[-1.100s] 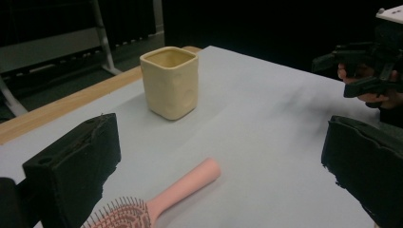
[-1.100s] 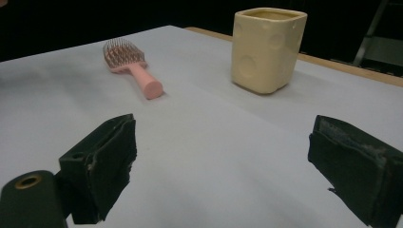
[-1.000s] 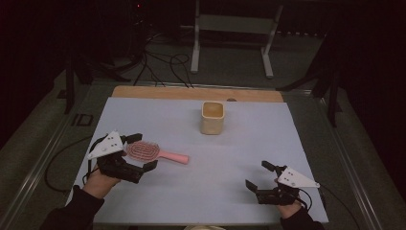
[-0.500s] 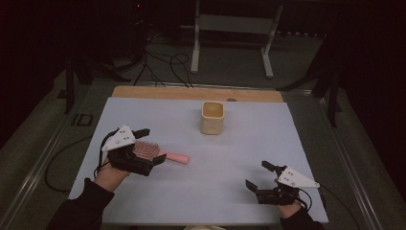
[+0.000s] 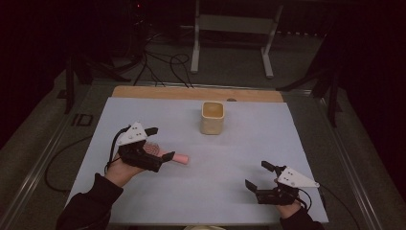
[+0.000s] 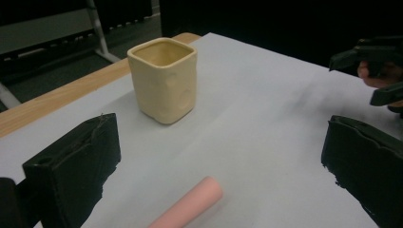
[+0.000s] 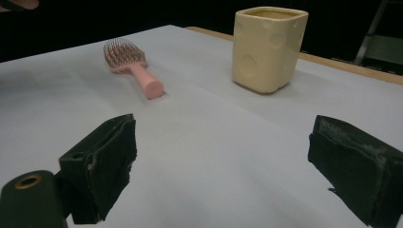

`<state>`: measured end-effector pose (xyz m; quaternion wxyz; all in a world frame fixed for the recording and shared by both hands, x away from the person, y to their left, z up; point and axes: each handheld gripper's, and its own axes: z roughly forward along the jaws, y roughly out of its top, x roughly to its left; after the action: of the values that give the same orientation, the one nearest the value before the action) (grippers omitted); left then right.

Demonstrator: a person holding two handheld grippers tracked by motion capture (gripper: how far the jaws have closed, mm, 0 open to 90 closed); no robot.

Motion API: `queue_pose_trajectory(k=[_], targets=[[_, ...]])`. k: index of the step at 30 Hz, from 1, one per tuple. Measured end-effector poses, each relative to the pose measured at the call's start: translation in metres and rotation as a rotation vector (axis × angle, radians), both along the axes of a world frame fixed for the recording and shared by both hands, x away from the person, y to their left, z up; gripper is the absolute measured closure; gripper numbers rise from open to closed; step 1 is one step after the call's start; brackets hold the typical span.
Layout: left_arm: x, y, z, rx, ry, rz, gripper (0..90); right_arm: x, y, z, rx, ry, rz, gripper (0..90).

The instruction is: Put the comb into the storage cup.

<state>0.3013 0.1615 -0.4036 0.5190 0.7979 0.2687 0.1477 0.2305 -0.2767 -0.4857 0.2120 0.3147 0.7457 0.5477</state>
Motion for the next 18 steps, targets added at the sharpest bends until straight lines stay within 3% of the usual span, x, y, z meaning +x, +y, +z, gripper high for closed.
queue_pose_trajectory(k=[18], targets=[[0.021, -0.032, -0.026, 0.023, 0.057, 0.004, 1.7, 0.000, 0.000, -0.001, 0.004, 0.006, 0.005, 8.8]])
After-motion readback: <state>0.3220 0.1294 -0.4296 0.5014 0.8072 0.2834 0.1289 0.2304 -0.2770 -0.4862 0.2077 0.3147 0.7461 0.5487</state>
